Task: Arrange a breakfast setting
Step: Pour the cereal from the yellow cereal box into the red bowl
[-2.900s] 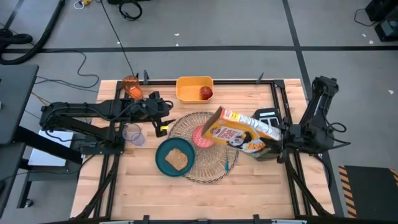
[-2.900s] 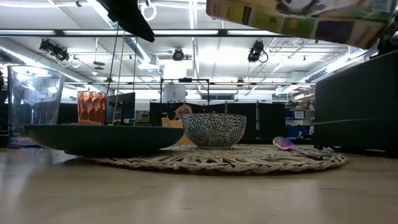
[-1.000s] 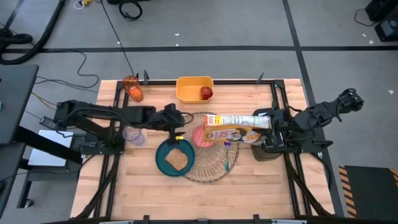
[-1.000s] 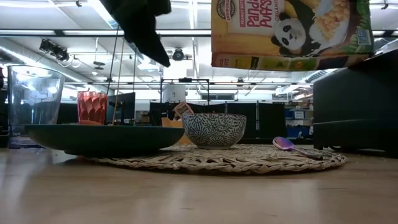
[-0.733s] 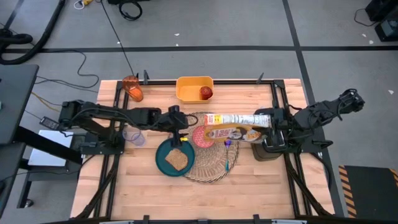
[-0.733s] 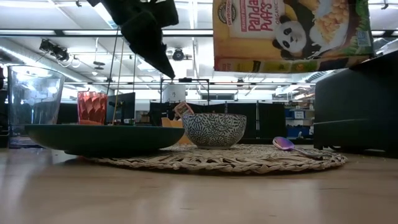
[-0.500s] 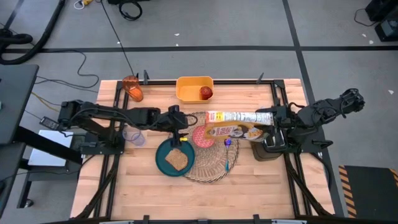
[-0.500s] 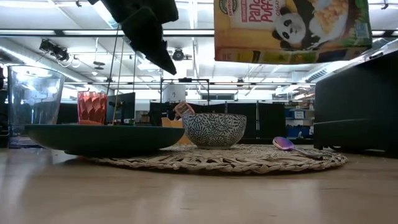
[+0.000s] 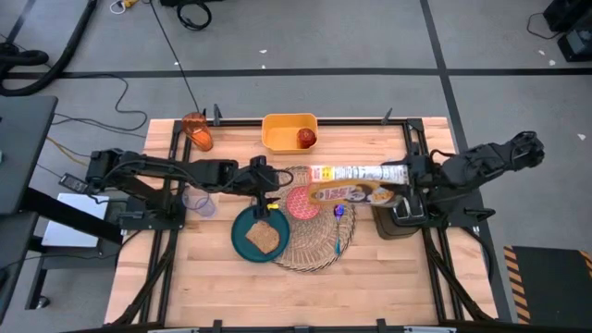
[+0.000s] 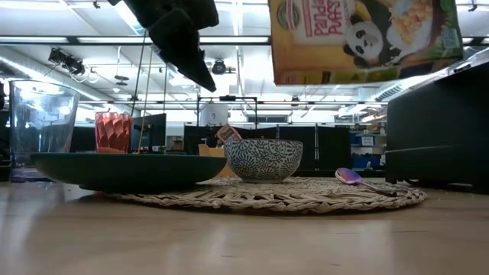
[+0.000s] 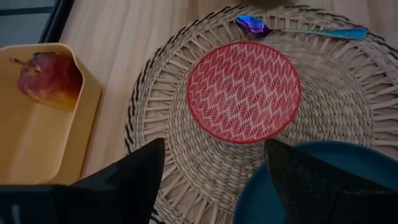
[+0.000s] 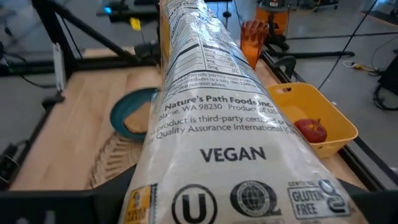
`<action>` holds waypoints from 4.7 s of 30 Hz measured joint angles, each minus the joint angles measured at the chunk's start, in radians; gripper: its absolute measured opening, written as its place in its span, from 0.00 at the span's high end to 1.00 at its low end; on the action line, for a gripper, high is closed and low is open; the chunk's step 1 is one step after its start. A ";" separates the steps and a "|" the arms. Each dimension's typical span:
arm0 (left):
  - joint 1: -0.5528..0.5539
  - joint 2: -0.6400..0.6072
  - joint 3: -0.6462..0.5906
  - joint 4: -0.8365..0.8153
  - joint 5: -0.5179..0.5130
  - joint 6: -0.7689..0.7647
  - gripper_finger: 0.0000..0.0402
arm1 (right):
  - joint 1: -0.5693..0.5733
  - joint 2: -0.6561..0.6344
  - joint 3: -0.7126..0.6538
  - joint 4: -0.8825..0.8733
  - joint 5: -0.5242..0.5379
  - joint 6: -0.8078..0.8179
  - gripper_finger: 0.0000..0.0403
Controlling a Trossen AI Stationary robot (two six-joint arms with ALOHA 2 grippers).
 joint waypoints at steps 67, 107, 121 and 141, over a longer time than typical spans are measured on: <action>0.000 -0.082 0.000 -0.088 -0.003 -0.035 0.29 | -0.237 0.291 0.150 -0.064 -0.266 -0.217 0.47; -0.002 -0.098 0.000 -0.108 -0.002 -0.079 0.29 | -0.243 0.223 0.093 -0.042 -0.273 -0.205 0.51; -0.002 -0.098 0.000 -0.109 -0.002 -0.078 0.29 | -0.250 0.226 0.093 -0.032 -0.274 -0.182 0.51; -0.002 -0.098 0.000 -0.112 -0.002 -0.078 0.29 | -0.258 0.231 0.094 -0.024 -0.297 -0.189 0.51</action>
